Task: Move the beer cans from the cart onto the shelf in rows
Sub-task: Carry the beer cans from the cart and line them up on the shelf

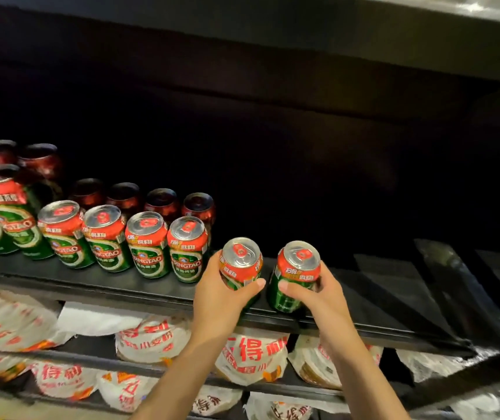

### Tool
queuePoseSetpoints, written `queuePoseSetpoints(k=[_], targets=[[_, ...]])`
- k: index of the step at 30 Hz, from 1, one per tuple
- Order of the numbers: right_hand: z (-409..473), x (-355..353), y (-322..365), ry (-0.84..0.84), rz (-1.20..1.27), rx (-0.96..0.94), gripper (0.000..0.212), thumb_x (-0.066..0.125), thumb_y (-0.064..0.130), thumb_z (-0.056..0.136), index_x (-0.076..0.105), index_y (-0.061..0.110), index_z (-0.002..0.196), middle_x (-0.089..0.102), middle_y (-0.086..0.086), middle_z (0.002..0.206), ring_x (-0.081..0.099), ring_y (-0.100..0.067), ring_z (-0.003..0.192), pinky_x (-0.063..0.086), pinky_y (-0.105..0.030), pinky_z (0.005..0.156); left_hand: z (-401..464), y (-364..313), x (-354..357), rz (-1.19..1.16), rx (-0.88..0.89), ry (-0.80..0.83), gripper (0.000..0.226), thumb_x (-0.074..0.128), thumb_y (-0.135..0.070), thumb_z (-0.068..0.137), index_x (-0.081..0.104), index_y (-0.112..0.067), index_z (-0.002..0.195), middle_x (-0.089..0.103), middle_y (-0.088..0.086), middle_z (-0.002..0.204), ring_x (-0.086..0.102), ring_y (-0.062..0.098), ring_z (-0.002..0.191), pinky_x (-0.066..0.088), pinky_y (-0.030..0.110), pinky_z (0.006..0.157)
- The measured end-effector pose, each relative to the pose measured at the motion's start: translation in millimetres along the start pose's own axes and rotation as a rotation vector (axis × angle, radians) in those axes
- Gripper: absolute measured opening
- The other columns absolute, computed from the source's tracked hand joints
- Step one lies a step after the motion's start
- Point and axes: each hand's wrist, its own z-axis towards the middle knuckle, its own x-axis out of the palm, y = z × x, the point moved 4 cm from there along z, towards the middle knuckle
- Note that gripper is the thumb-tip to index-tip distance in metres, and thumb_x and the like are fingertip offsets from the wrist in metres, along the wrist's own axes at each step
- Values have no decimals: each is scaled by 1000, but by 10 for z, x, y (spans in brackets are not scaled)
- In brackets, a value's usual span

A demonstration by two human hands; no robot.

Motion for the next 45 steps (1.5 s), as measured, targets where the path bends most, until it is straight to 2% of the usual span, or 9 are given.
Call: queuePoseSetpoints(k=[3, 7, 10, 14, 20, 26, 36, 42, 45], targets=[[176, -61, -15, 35, 11, -12, 52, 76, 17, 75, 56, 31, 120, 68, 12, 109, 63, 1, 101, 47, -17, 81, 124, -31, 135, -26, 20, -78, 67, 81, -24, 70, 47, -25, 128, 61, -16, 111, 57, -4, 101, 44, 11, 83], [432, -122, -48, 56, 17, -2, 48, 77, 15, 74, 57, 26, 116, 68, 6, 107, 64, -1, 97, 49, -17, 77, 293, -48, 256, 24, 37, -166, 65, 81, -26, 70, 47, -25, 126, 59, -14, 108, 56, 2, 98, 43, 18, 86], [596, -138, -77, 54, 38, 26, 40, 79, 13, 71, 60, 22, 106, 71, 1, 100, 67, -7, 92, 51, -20, 76, 393, -55, 311, 42, 34, -198, 52, 81, -27, 70, 50, -27, 112, 60, -17, 98, 56, -3, 89, 42, 9, 75], [734, -140, -128, 115, 49, 17, 38, 78, 11, 73, 65, 15, 109, 73, -2, 98, 69, -12, 92, 51, -26, 82, 508, -29, 337, 42, 10, -240, 41, 81, -27, 70, 53, -21, 98, 62, -13, 89, 58, -3, 82, 42, 12, 66], [873, -90, -223, 83, 53, -12, 55, 80, 12, 70, 58, 18, 120, 70, 1, 106, 67, -10, 98, 51, -25, 85, 630, 24, 336, 55, 12, -284, 42, 82, -28, 68, 52, -18, 96, 63, -6, 89, 59, 6, 82, 44, 18, 67], [925, 41, -252, -15, -8, -85, 54, 79, 18, 73, 49, 33, 116, 64, 11, 108, 63, -3, 98, 49, -18, 82, 690, 98, 324, -22, 48, -219, 46, 82, -24, 69, 51, -20, 102, 63, -7, 95, 60, 3, 88, 45, 15, 71], [900, 29, -421, -21, -81, -88, 55, 77, 0, 73, 51, 26, 113, 66, 3, 110, 64, -5, 100, 51, -18, 82, 690, 447, 228, 139, 167, -51, 44, 73, -20, 78, 46, -20, 113, 59, -6, 106, 57, 4, 100, 50, 26, 86], [883, 58, -434, -178, -94, -80, 68, 86, 10, 62, 49, 17, 119, 64, 6, 106, 62, -3, 95, 50, -17, 80, 680, 419, 231, 111, 212, -64, 47, 74, -19, 79, 44, -21, 115, 57, -7, 109, 55, 2, 98, 44, 11, 78], [894, 56, -455, -160, -59, -53, 59, 82, 10, 70, 50, 13, 119, 64, 1, 107, 62, -6, 96, 49, -15, 77, 683, 421, 228, 116, 231, -64, 47, 74, -19, 79, 42, -25, 113, 56, -7, 108, 55, 5, 98, 44, 15, 81]])
